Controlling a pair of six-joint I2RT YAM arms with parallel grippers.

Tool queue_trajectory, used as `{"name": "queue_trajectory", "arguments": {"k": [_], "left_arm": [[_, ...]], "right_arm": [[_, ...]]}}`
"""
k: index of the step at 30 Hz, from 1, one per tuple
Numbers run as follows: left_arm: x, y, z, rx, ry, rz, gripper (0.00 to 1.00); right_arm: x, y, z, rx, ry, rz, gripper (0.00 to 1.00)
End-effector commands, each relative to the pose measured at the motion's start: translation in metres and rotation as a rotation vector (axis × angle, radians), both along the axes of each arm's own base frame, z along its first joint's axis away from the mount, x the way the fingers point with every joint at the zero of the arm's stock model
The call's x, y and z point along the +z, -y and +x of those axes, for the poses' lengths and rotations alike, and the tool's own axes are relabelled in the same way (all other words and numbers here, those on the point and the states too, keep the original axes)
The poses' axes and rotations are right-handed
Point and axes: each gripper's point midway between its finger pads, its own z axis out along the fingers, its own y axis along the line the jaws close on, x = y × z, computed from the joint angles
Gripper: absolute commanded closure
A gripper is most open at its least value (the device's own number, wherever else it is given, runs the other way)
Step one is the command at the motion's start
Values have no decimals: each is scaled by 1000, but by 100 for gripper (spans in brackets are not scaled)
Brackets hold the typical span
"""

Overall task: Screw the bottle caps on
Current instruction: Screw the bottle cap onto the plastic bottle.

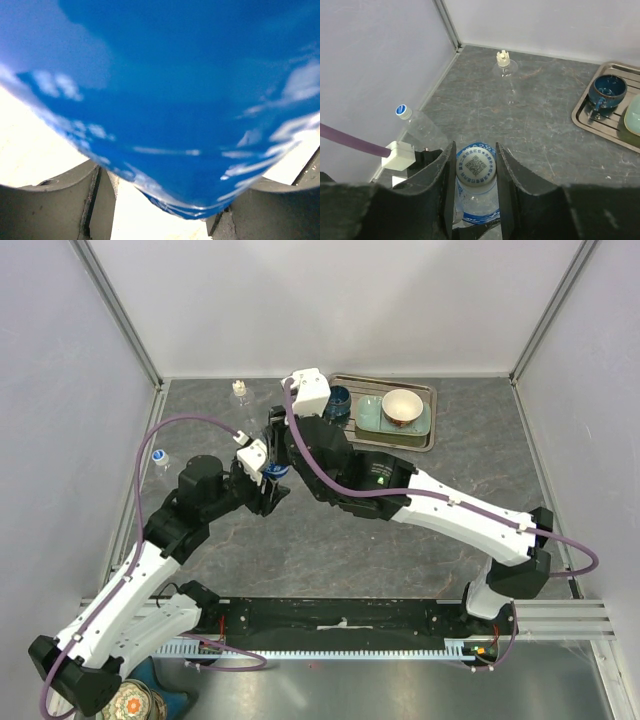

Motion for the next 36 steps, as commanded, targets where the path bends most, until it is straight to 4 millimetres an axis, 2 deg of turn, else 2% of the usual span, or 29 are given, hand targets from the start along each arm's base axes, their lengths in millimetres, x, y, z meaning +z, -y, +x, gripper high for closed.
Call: {"name": "queue_trajectory", "arguments": {"k": [1,2,3,4,5,6,7,9,10,11,12,13,14,15,16,17,18,19,21,22,24,25,27,36], "left_arm": [[64,7,11,-27,243,-94,98],[61,12,6,-71,241,-93,98],[61,16,0,-113,239,-96,98],[60,26,-11,-192,226,-113,98],[59,30,-17,-234,220,-116,98],[56,34,-25,-280,204,-120,98],[56,40,-36,-353,194,-133,98],[54,45,-44,-404,177,-145,98],[53,49,-54,-459,165,-158,98],[54,51,-59,-494,161,-164,98],[55,54,-67,-535,154,-176,98],[55,59,-85,-644,137,-195,98],[58,60,-96,-703,133,-208,98],[60,62,-105,-754,124,-222,98],[61,62,-120,-839,104,-243,98],[63,63,-128,-880,96,-253,98],[65,61,-141,-953,78,-272,98],[65,61,-147,-988,69,-280,98],[67,58,-161,-1073,45,-299,98],[68,58,-164,-1094,39,-304,98],[67,56,-169,-1130,27,-312,98],[67,56,-169,-1134,22,-313,98],[66,57,-168,-1130,17,-313,98],[66,58,-164,-1104,26,-307,98]], "right_arm": [[-25,14,-3,-47,-38,-136,57],[-13,13,-5,-28,-24,-109,42],[0,12,-7,-2,-1,-81,36],[19,19,-12,24,19,-41,31],[30,18,-18,77,27,-11,23],[46,21,-22,111,56,25,19],[69,32,-31,152,84,76,17],[92,31,-49,302,128,132,11],[107,39,-60,372,170,144,10],[114,45,-59,398,191,150,10],[118,41,-73,507,210,145,10],[124,46,-79,556,247,133,11],[124,52,-73,572,260,123,12],[123,48,-98,747,280,114,11],[123,49,-106,826,302,103,12],[113,50,-111,903,344,54,12],[111,54,-131,1017,386,43,13],[106,55,-139,1070,401,28,13],[94,57,-135,1117,421,-6,12],[94,58,-143,1183,425,4,14],[89,52,-139,1222,405,10,15],[92,51,-145,1273,411,23,16],[86,41,-144,1323,378,33,20],[83,23,-146,1428,330,109,27]]}}
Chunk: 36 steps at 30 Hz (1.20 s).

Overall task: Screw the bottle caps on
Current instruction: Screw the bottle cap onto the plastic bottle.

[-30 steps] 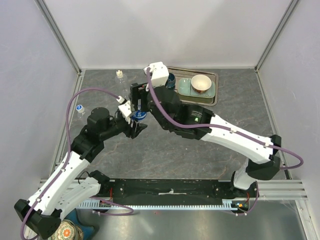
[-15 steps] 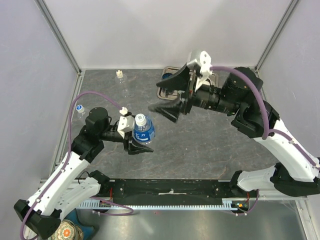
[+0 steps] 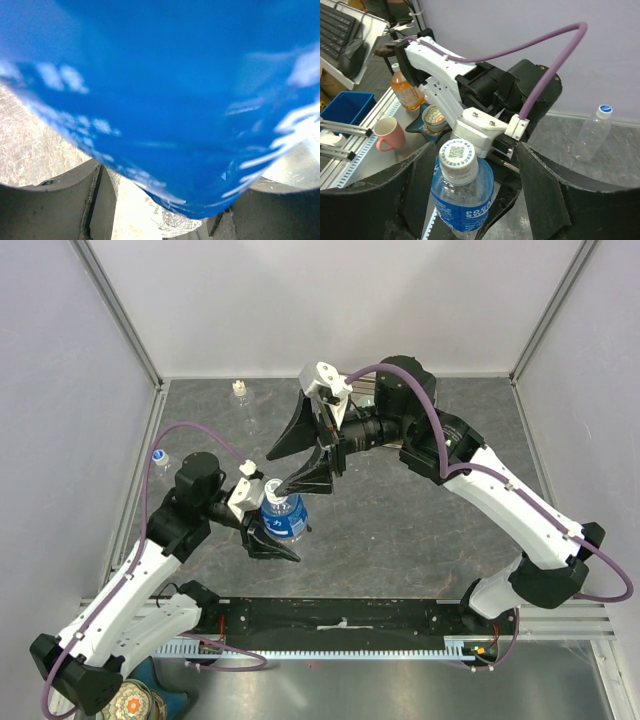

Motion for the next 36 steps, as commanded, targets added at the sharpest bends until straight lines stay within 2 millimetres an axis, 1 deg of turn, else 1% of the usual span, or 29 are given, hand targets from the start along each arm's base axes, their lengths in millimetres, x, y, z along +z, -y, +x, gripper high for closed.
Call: {"name": "queue_trajectory", "arguments": {"k": [1,7,13,19,23,24,28,29,30,31,32,34,35,36], "left_arm": [[19,-1,-5,-36,72,-50,98],[20,-1,-4,-24,75,-49,98],[21,-1,-4,-21,74,-49,98],[22,-1,-3,-13,72,-47,98],[22,-1,-1,3,78,-47,98],[23,0,0,8,79,-47,98],[24,1,7,53,85,-44,98],[23,2,11,75,87,-42,98],[24,2,14,90,90,-42,98],[24,2,17,109,88,-40,98],[24,3,23,143,91,-38,98],[25,4,30,184,101,-36,98],[26,4,40,240,113,-34,98],[27,4,45,270,118,-33,98]], "right_arm": [[24,6,-19,108,24,80,29],[16,1,-20,145,-10,70,31],[6,-4,-18,154,-41,47,33],[1,-3,-19,157,-56,34,37],[0,0,-21,160,-61,31,45],[0,0,-22,158,-61,31,50],[-1,4,-23,149,-58,32,62],[0,4,-23,145,-55,35,65],[-3,4,-21,129,-59,30,72],[-3,5,-21,120,-54,33,76],[-4,5,-20,109,-53,33,79],[-7,5,-15,67,-57,29,81],[-8,4,-12,47,-53,28,83],[-11,4,-8,21,-58,21,89]]}}
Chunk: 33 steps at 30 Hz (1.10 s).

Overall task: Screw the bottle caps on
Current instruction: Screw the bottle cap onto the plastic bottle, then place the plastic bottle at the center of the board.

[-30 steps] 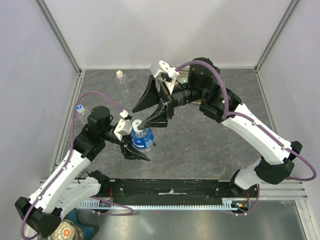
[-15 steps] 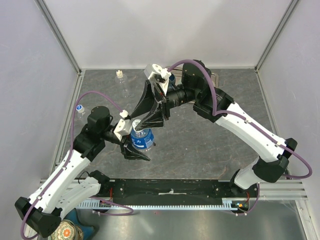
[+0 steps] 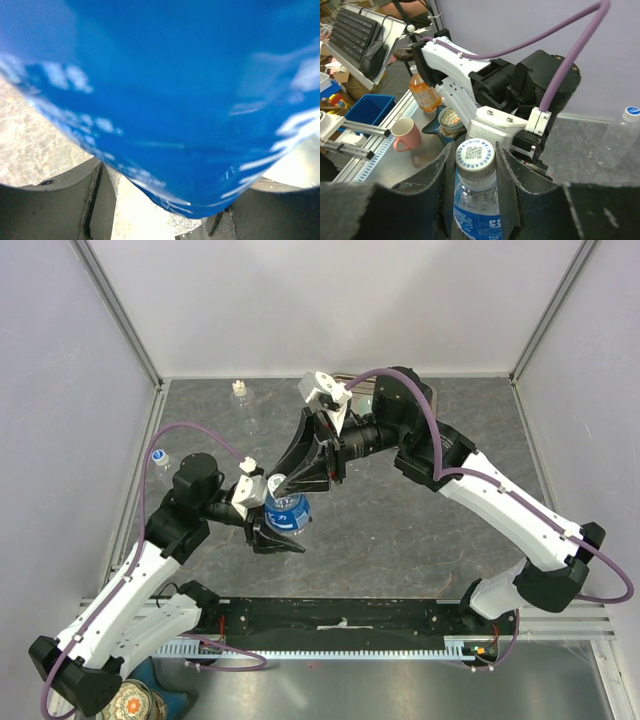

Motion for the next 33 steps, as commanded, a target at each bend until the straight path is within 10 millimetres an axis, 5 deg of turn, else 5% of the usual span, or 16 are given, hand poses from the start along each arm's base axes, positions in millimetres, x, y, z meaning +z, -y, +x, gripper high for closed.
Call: {"name": "queue_trajectory", "arguments": {"k": [1,7,11,20,24,26,28,33], "left_arm": [[28,1,36,206,102,-40,98],[40,-4,67,402,119,-52,98],[50,-11,87,530,133,-60,98],[49,-14,88,551,124,-52,98],[40,-15,88,548,132,-32,98],[32,-14,85,534,119,-20,98],[28,-13,80,511,114,-20,98],[24,-13,75,490,100,-20,98]], "right_arm": [[-1,4,17,-153,8,-5,90],[-26,1,75,-529,-74,-49,99],[-48,-4,92,-693,-95,-81,100],[-74,-42,78,-749,-71,-135,100],[-63,-35,76,-753,-26,-115,69],[-48,-25,78,-779,9,-82,58],[-30,-18,78,-791,24,-44,37],[-14,-21,77,-769,64,-32,27]]}}
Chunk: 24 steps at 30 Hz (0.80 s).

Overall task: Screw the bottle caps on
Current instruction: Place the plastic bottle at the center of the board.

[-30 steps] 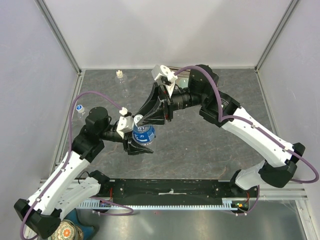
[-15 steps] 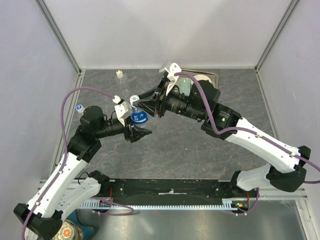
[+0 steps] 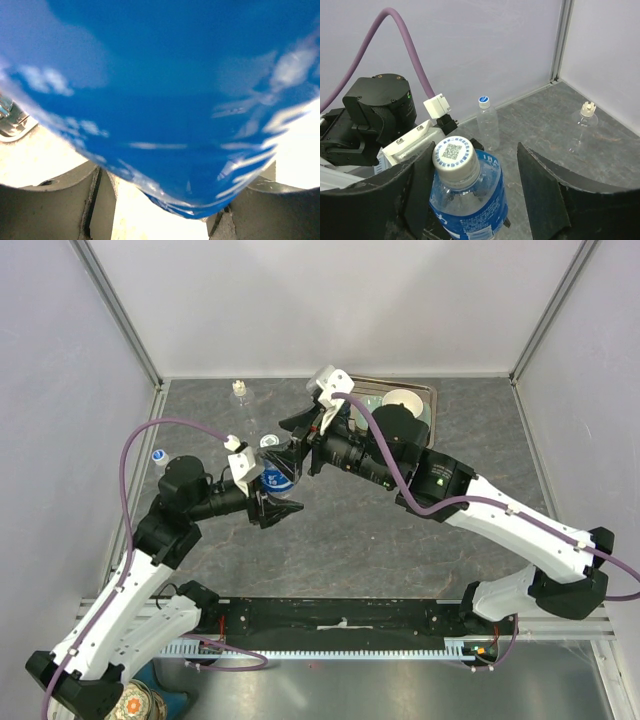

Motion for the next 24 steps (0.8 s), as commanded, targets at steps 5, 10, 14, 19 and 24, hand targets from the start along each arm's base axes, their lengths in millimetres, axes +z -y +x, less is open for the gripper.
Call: {"name": "queue_trajectory", "arguments": {"k": [5,10,14,19,24], "left_arm": [[23,6,-10,-79,109,-40,98],[26,2,-1,-10,104,-48,91],[34,-6,10,81,113,-50,80],[36,-18,14,160,98,-29,13],[34,-46,27,359,85,-4,1]], "right_arm": [[-19,-21,-8,75,-12,-96,40],[-34,-22,-8,89,-52,-120,67],[-49,-16,2,54,-80,-143,85],[-59,-10,22,1,-80,-163,93],[-73,-13,50,-40,-54,-204,97]]}}
